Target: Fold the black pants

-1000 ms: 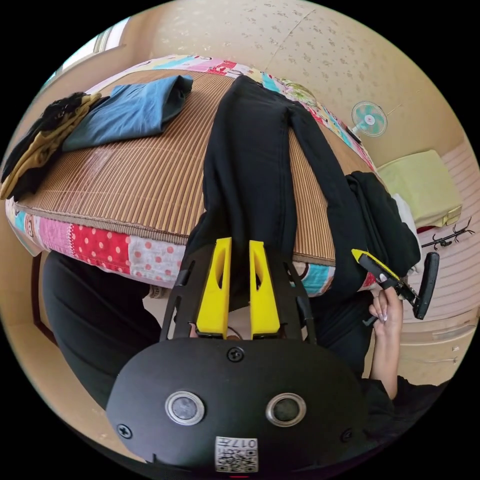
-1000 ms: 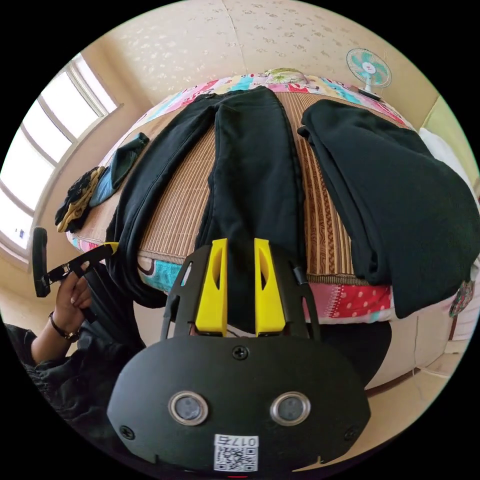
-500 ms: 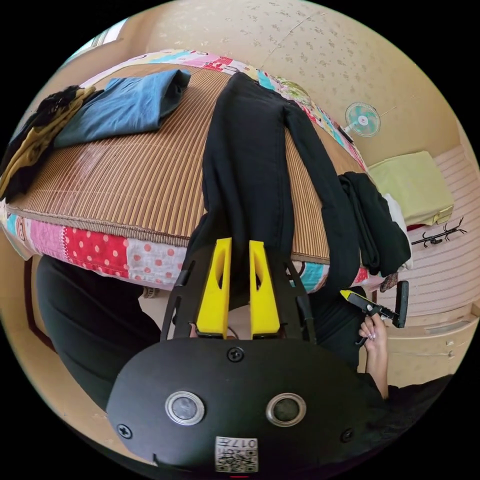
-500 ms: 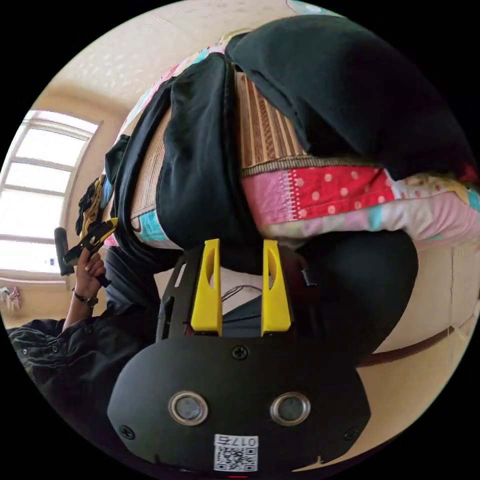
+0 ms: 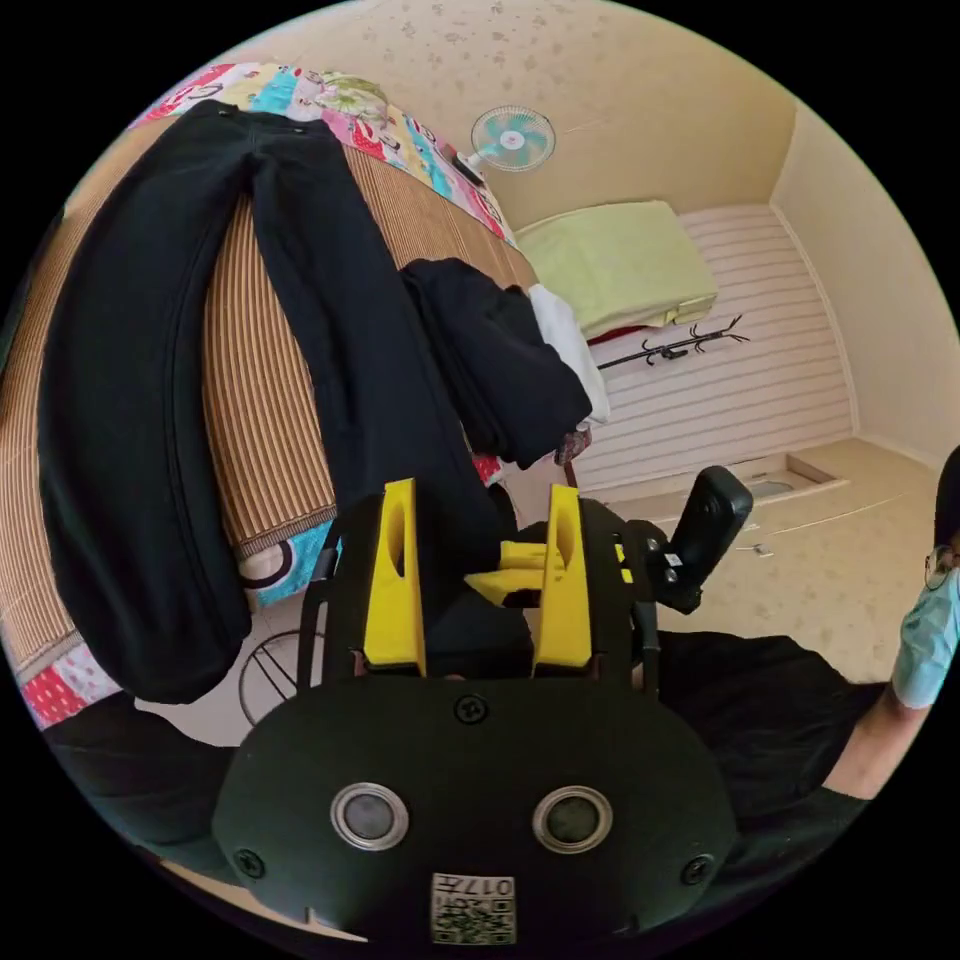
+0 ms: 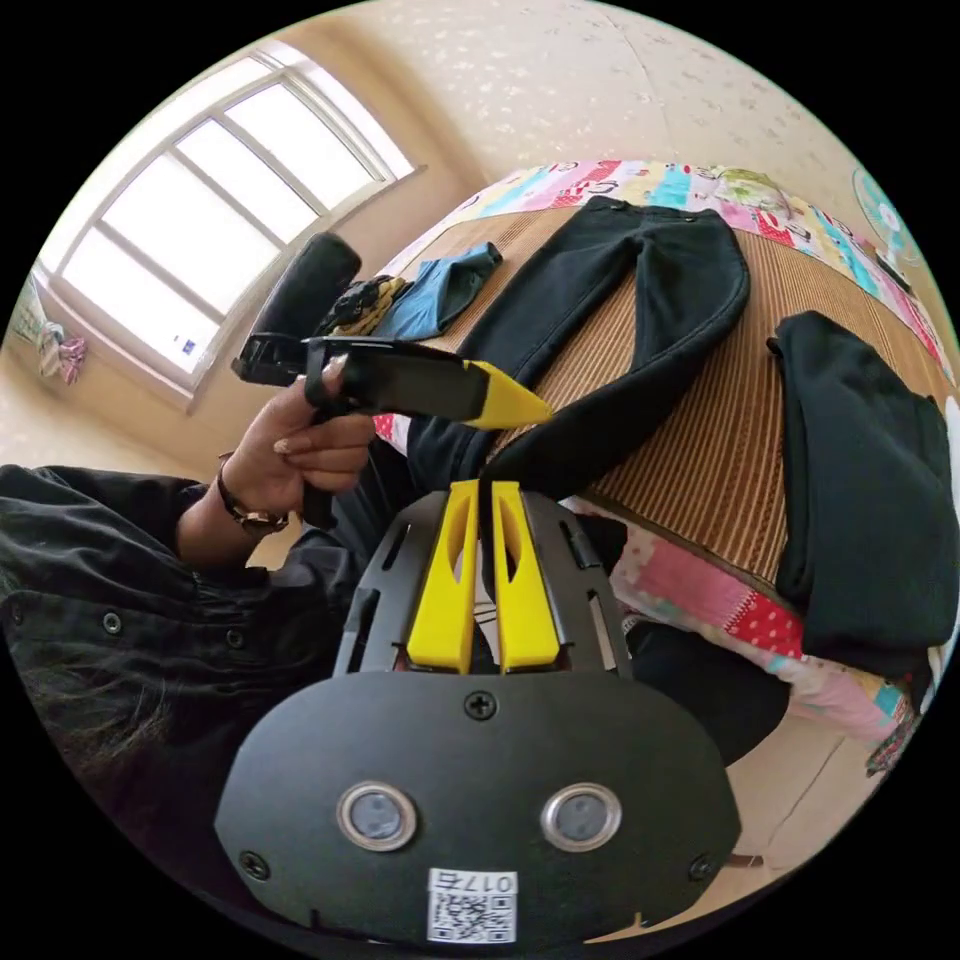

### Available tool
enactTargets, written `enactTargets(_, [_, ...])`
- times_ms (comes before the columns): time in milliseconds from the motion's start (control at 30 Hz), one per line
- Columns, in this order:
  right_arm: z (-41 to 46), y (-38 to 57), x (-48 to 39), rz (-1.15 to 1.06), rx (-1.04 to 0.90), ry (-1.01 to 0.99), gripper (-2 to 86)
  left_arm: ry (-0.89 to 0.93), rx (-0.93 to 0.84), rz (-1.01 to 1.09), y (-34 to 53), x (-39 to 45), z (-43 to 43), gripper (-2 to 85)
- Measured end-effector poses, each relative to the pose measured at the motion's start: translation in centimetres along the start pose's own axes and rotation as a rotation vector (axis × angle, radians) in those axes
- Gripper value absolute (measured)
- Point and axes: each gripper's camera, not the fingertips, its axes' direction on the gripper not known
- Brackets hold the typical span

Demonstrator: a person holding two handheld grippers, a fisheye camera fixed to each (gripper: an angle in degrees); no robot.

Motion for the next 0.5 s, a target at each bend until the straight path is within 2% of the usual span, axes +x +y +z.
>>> enactTargets(33, [0.7, -0.4, -0.5, -0.018, -0.01, -0.037, 3.0, -0.005, -0.06, -0.038, -0.4, -1.2, 1.1, 15.3])
enactTargets(67, [1.1, -0.5, -0.6, -0.031, -0.017, -0.074, 3.0, -0.022, -0.092, -0.051, -0.3, -2.0, 1.6, 10.5])
enactTargets(167, [1.2, -1.0, 0.9, -0.091, -0.121, -0.161, 3.1, -0.061, -0.005, -0.04, 1.4, -3.0, -0.1, 4.5])
enactTargets(233, [-0.7, -2.0, 3.2, -0.089, -0.105, -0.195, 3.3, -0.073, 0.026, -0.032, 2.3, -3.6, -1.2, 4.3])
enactTargets(367, [-5.1, -9.4, 11.8, 0.16, 0.159, 0.005, 7.8, 0.002, 0.046, -0.059, 3.5, -5.4, -2.5, 4.6])
enactTargets(500, [-1.4, -20.7, 20.0, 0.317, 0.153, 0.162, 13.5, 0.022, 0.053, -0.057, 4.0, -6.0, -3.3, 4.7])
